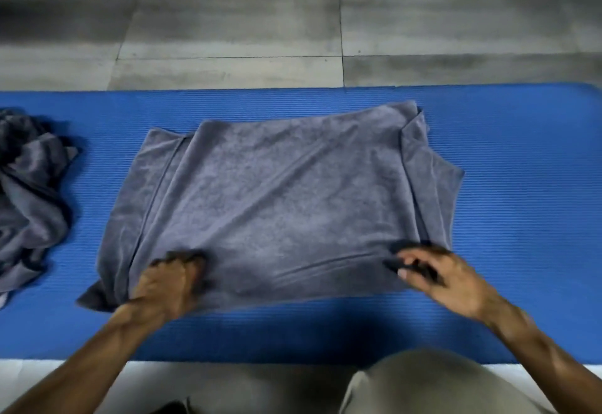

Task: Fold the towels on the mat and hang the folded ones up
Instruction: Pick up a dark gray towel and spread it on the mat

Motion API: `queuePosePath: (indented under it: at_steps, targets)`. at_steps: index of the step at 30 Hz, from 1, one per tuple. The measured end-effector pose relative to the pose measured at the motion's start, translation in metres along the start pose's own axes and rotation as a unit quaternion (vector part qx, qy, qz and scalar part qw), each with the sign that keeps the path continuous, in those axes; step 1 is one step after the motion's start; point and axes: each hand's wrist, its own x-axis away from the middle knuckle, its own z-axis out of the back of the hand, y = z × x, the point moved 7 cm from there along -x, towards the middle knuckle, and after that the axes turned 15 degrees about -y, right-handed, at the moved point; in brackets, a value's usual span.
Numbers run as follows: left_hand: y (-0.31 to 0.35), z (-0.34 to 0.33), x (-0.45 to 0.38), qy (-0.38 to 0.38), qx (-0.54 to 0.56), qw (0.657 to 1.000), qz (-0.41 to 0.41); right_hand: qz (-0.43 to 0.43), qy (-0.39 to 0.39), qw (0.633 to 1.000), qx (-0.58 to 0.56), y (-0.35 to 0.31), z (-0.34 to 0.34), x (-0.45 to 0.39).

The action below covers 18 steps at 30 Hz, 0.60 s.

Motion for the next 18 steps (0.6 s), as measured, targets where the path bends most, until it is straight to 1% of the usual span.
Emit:
queuePosePath:
  at_steps: [1,2,3,5,6,8,11,13,16,18]
  targets:
    - [0.028,0.015,-0.002,0.061,0.011,0.997,-0.053,-0.019,0.051,0.998,-0.043,0.009,0.012,-0.004]
    - [0.056,0.028,-0.001,0.108,0.039,0.988,-0.103,-0.059,0.105,0.99,-0.076,0.021,0.024,-0.008]
    - [0.084,0.033,-0.002,0.128,0.067,0.979,-0.141,-0.121,0.145,0.977,-0.103,0.04,0.034,-0.013]
    - [0.134,0.033,-0.006,0.109,0.102,0.973,-0.175,-0.235,0.175,0.944,-0.154,0.07,0.048,-0.021]
    - [0.156,0.03,-0.009,0.101,0.098,0.972,-0.187,-0.271,0.18,0.93,-0.172,0.079,0.051,-0.024]
    - [0.188,0.022,-0.012,0.081,0.074,0.974,-0.2,-0.317,0.184,0.91,-0.192,0.087,0.051,-0.032]
    - [0.208,0.019,-0.013,0.082,0.046,0.977,-0.191,-0.33,0.221,0.885,-0.244,0.085,0.045,-0.035]
    - [0.211,0.021,-0.011,0.079,0.06,0.977,-0.186,-0.339,0.225,0.871,-0.277,0.085,0.039,-0.036]
    - [0.209,0.018,-0.011,0.097,0.077,0.978,-0.17,-0.347,0.24,0.85,-0.314,0.09,0.033,-0.032]
    - [0.21,0.015,-0.013,0.096,0.064,0.98,-0.163,-0.336,0.262,0.844,-0.327,0.092,0.035,-0.028]
